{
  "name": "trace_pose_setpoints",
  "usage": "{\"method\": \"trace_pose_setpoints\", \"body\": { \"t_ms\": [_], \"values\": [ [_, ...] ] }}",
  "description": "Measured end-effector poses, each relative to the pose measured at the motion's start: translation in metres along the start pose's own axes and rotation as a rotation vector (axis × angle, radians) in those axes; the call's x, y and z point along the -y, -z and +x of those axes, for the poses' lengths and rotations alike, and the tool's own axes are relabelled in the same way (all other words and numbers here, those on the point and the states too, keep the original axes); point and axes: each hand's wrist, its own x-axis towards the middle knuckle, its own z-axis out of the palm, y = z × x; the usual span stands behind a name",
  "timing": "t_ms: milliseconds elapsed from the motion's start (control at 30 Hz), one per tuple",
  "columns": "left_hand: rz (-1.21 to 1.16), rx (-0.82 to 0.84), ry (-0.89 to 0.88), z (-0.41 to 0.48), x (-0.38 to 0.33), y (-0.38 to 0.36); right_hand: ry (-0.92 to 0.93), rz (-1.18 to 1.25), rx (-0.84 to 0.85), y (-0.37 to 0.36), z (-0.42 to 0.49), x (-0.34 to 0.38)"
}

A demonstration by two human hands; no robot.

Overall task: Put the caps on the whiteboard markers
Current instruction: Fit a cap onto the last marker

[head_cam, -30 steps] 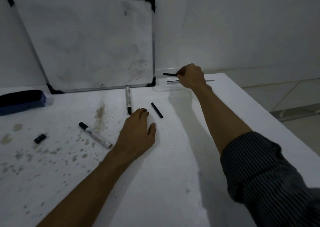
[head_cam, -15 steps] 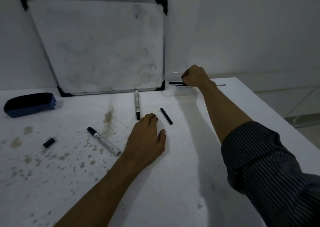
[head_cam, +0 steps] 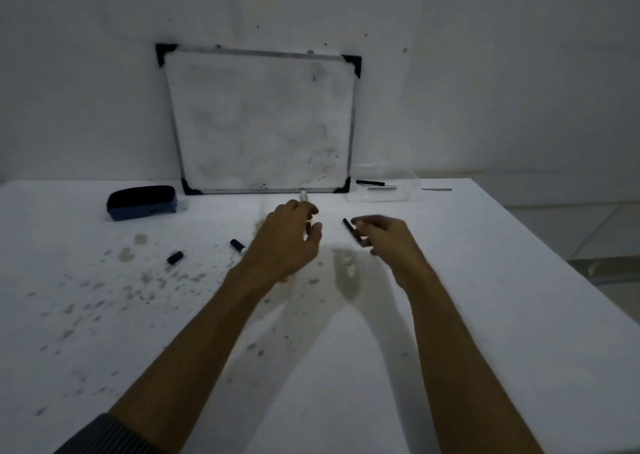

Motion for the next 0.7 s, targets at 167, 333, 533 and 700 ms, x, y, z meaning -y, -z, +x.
{"method": "trace_pose_setpoints", "body": {
  "t_ms": [167, 333, 533, 700],
  "values": [
    [-0.042, 0.014, 0.041, -0.047, 0.052, 0.037, -0.019, -0.073, 0.132, -0.055, -0.05, -0.006],
    [-0.018, 0.017, 0.044, -0.104, 0.089, 0.044, 0.121, -0.457, 0.048, -0.117, -0.073, -0.015],
    [0.011, -0.096, -0.069, -0.114, 0.088, 0.037, 0.218, -0.659, -0.142, -0.137, -0.071, -0.023],
    [0.142, -0.082, -0.223, -0.103, 0.076, 0.034, 0.238, -0.389, 0.015, -0.109, -0.085, -0.01]
  ]
}}
